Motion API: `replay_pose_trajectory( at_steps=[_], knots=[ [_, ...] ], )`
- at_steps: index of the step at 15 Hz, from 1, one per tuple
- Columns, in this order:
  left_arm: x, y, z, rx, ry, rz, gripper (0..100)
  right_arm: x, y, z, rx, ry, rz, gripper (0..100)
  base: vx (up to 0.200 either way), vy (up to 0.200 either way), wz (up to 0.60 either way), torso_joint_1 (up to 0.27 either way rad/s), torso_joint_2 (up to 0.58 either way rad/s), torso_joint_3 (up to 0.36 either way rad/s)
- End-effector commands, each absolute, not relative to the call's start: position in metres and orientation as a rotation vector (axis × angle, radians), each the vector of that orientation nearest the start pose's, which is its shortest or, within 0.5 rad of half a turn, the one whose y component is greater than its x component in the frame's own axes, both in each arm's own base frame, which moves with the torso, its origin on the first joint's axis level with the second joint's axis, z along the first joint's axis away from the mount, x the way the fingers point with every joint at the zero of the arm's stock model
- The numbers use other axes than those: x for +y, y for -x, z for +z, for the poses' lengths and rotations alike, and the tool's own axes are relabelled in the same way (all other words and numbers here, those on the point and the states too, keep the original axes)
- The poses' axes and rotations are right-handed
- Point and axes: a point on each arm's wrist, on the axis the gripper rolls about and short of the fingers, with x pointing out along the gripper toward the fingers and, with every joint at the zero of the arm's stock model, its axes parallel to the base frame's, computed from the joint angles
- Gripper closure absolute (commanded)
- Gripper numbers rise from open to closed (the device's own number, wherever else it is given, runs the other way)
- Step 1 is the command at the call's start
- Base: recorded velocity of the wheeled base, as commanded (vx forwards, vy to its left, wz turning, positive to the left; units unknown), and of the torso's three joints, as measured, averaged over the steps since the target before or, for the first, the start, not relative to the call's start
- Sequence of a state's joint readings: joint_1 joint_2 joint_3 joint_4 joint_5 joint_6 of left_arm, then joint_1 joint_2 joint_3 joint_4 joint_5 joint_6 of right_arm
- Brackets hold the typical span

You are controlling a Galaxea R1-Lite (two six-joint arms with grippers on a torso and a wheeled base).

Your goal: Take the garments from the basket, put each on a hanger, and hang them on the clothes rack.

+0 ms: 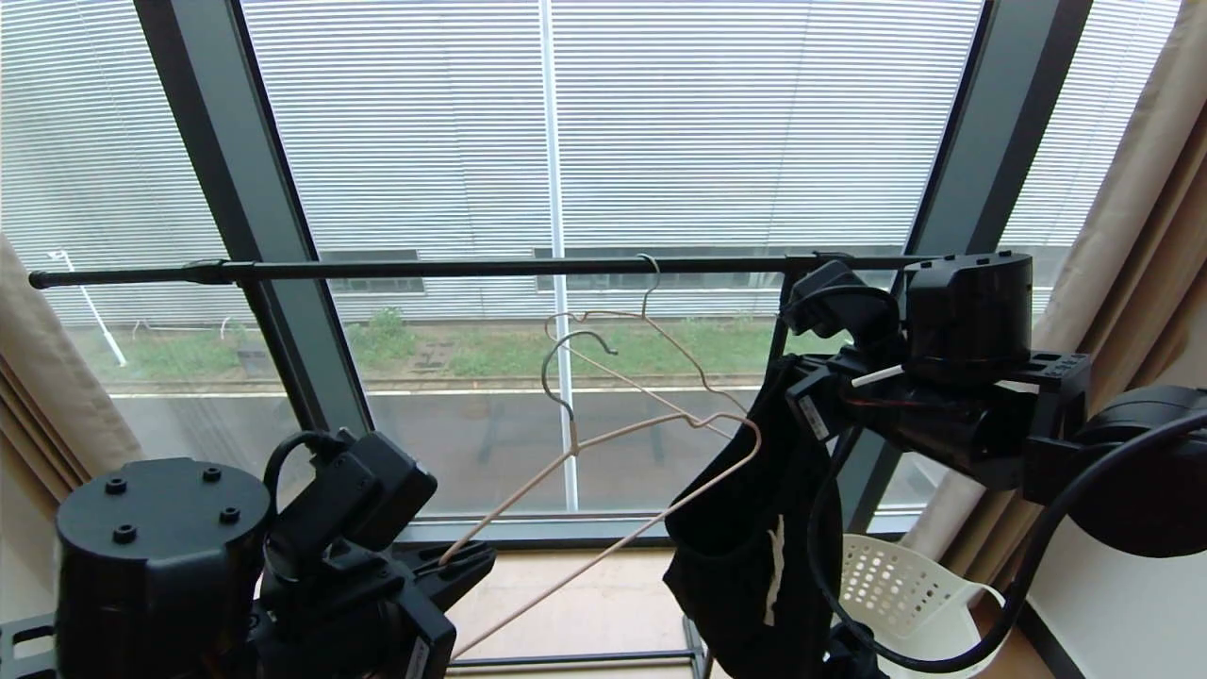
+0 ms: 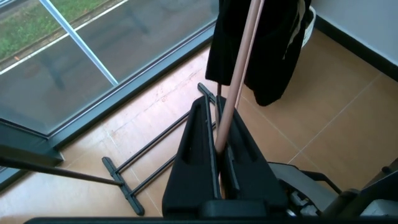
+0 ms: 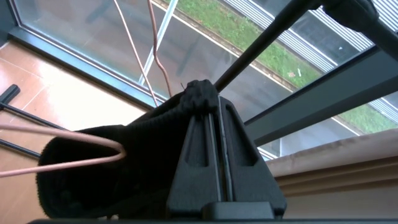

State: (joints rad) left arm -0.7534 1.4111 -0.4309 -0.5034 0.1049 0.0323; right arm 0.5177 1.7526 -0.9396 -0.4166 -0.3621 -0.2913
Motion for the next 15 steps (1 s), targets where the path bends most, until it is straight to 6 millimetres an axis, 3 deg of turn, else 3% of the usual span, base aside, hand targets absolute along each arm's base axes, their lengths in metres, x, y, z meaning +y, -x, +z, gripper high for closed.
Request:
replay_pose_trajectory(
  at_steps=[1, 6, 15],
  knots=[
    [-0.147, -0.161, 0.141, 0.458, -0.245, -0.641, 100, 0.153, -0.284, 0.18, 0.339, 0.458, 0.207, 100, 0.0, 0.0, 0.0, 0.0, 0.0, 0.0],
    [-0.157, -0.171, 0.142, 0.461, -0.246, -0.641, 100, 0.159, -0.281, 0.177, 0.341, 0.461, 0.228, 100, 0.0, 0.0, 0.0, 0.0, 0.0, 0.0],
    [-0.16, -0.164, 0.144, 0.449, -0.25, -0.673, 100, 0.165, -0.292, 0.172, 0.354, 0.419, 0.179, 100, 0.0, 0.0, 0.0, 0.0, 0.0, 0.0]
  ],
)
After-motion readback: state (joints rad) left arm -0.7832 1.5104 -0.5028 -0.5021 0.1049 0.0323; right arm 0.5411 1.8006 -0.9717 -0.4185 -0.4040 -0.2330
